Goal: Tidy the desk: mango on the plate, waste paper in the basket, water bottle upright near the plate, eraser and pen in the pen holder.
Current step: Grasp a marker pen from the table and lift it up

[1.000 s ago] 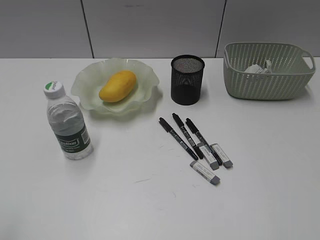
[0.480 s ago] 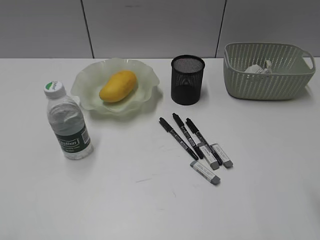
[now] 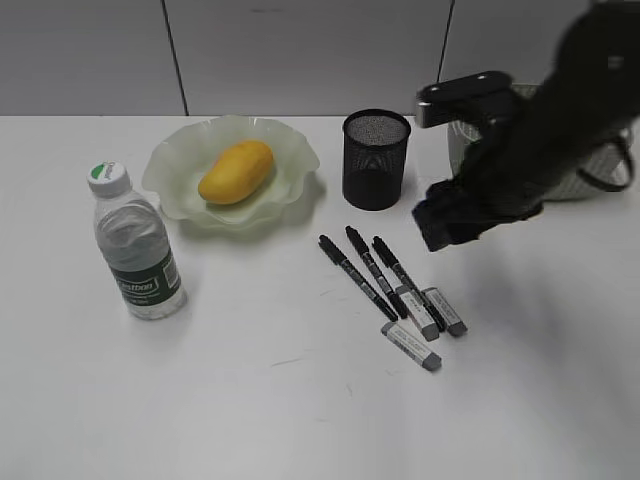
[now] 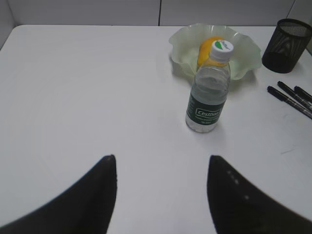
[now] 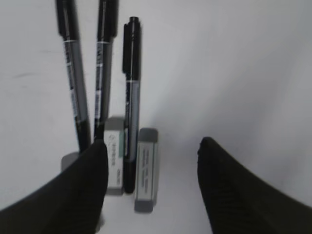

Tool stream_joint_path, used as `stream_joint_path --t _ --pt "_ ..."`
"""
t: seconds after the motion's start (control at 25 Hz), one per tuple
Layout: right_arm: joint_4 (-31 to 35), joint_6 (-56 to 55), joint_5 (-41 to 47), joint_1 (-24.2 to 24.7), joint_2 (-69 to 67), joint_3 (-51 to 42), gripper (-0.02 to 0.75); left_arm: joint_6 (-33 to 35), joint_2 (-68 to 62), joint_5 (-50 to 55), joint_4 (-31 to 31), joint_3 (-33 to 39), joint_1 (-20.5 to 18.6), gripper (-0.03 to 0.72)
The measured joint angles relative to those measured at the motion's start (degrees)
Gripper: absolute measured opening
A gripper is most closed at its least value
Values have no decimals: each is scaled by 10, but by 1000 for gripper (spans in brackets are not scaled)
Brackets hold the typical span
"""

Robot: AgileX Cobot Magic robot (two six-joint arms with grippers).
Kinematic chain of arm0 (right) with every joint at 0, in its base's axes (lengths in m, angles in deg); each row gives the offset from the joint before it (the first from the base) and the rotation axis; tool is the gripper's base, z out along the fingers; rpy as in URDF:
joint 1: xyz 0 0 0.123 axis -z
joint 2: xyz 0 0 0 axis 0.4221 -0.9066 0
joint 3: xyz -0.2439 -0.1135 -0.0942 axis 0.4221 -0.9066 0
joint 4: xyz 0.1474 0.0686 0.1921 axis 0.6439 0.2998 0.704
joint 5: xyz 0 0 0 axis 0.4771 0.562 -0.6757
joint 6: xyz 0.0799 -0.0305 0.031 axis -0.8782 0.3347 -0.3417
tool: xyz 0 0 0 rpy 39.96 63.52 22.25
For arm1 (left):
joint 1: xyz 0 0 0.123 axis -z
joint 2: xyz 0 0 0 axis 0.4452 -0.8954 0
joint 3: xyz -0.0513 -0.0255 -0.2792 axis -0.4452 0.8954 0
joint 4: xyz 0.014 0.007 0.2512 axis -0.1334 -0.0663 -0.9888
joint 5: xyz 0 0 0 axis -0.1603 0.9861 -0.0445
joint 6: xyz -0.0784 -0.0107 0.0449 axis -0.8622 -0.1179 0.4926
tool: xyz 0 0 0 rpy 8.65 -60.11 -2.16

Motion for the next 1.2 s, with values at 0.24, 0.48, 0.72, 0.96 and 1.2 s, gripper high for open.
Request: stream_joint_path --t 0.24,0.48,0.72,0.96,1.2 --pt "14 11 88 -1 -173 186 465 0 0 0 1 0 0 436" --pt "27 17 123 -1 -235 262 465 0 0 0 1 0 0 418" --pt "29 19 129 -1 -265 264 447 0 0 0 1 0 0 414" --pt "31 19 129 -1 -267 264 254 0 0 0 1 0 0 414" --pt "40 19 128 -1 -267 264 202 0 0 0 1 0 0 414"
